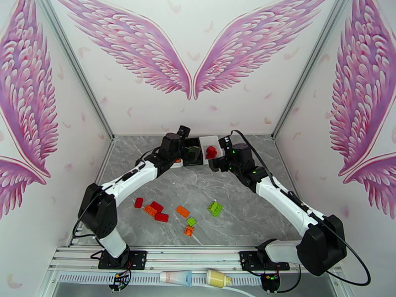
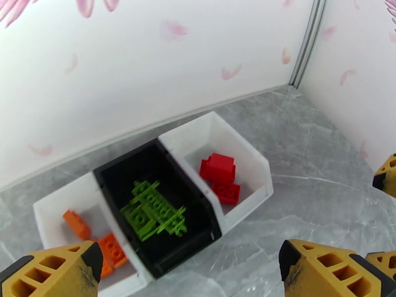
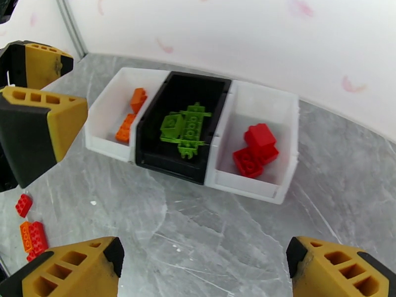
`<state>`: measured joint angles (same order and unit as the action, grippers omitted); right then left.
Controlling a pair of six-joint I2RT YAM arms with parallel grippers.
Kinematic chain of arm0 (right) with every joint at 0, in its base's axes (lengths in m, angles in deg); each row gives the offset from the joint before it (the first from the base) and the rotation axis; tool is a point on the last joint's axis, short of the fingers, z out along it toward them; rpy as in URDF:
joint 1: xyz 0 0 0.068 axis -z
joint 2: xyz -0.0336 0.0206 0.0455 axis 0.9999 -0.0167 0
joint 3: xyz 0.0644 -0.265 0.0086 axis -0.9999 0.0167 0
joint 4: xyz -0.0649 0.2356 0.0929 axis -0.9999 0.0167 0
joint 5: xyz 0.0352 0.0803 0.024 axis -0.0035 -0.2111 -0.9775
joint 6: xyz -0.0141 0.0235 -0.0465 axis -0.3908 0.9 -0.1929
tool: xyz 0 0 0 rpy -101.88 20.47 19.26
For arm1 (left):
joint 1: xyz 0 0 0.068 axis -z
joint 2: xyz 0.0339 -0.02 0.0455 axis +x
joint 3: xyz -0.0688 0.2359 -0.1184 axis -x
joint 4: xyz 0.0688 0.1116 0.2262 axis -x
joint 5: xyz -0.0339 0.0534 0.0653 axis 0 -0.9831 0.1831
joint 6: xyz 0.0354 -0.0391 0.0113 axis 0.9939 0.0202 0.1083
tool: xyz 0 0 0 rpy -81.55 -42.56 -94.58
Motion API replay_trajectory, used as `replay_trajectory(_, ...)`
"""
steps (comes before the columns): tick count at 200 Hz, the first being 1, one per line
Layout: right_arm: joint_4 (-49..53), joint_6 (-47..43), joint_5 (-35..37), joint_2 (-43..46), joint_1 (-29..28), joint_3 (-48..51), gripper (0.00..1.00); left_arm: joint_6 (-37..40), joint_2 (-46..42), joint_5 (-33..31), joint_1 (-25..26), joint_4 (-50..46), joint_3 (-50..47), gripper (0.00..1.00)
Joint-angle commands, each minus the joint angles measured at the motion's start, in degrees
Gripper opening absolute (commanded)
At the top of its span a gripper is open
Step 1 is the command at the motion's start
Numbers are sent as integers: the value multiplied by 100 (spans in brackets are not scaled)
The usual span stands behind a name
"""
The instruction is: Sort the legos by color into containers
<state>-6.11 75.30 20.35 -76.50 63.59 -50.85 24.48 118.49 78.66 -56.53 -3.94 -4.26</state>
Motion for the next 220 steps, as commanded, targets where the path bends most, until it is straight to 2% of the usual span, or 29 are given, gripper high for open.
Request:
replay_trajectory(1,113,-263,-229,-361,-362,-278,93,-375,-630,-431,-12,-296,-647,99)
replay_trajectory(26,259,-61,196,-689,-967,-355,94,-918,-1150,-618,-197,-772,-1103,99)
replay_trajectory(71,542,446,326,-1000,-2100,-148,95,-1660,-1613,-155,-1009,-981,-1720,99)
replay_trajectory(113,1154,330,705,-1456,-2947,-204,95,-1833,-1721,75,-1642,-1089,-1988,99)
replay_trajectory(141,1526,410,480,-1837,-3122,-414,94,-1755,-1738,102,-1809,-1075,-2042,99)
replay_trajectory(220,2281,578,554,-2940,-3234,-1034,91,-1535,-1617,175,-1819,-1002,-2003,99)
